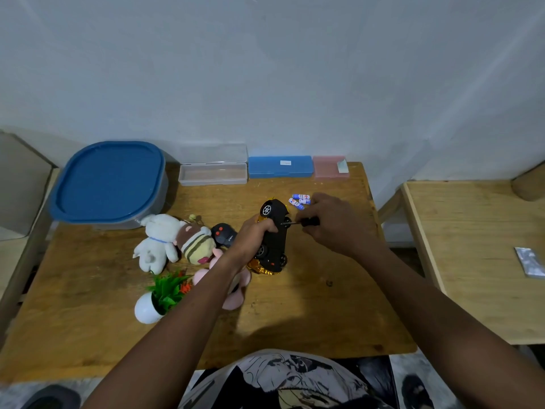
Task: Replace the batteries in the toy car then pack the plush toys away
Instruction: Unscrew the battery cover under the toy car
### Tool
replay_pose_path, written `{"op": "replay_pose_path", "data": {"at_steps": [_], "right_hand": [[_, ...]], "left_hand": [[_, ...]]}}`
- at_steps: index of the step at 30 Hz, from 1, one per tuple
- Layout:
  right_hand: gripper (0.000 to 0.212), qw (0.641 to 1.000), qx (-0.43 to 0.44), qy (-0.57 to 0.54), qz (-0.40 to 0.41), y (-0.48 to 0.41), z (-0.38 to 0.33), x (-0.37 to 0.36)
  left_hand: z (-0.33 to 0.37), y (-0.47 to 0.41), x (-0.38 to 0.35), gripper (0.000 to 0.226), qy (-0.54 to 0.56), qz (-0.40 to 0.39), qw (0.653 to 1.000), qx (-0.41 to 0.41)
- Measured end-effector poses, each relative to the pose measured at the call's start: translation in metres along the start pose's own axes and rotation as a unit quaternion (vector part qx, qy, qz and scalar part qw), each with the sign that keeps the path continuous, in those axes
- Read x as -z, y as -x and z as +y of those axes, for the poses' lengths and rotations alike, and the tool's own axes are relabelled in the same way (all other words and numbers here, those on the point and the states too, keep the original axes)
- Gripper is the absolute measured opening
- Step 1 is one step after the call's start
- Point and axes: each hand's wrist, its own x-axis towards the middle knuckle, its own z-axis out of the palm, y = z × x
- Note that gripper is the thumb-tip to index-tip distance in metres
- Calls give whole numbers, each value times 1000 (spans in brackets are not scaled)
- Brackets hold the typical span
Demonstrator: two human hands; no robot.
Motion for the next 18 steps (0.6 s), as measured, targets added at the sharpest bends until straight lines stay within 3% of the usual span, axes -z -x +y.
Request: {"op": "replay_pose_path", "data": {"at_steps": [3,9,13,15,18], "right_hand": [[26,1000,-12,-1,8,1,1,-3],[37,999,-29,-19,-35,-6,6,-4],[22,1000,6,-9,-19,-3,11,-4],[24,1000,14,9,-12,-4,10,-5],[28,1000,8,15,-10,-6,13,-9]], "left_hand": [[-1,-2,1,37,-13,-2,1000,3],[-1,-5,2,15,-20,-6,1000,4],[-2,-5,2,23,-25,-19,999,15],[-4,-6,2,33,-24,-21,999,17],[-5,-8,2,32,-22,-22,999,19]]}}
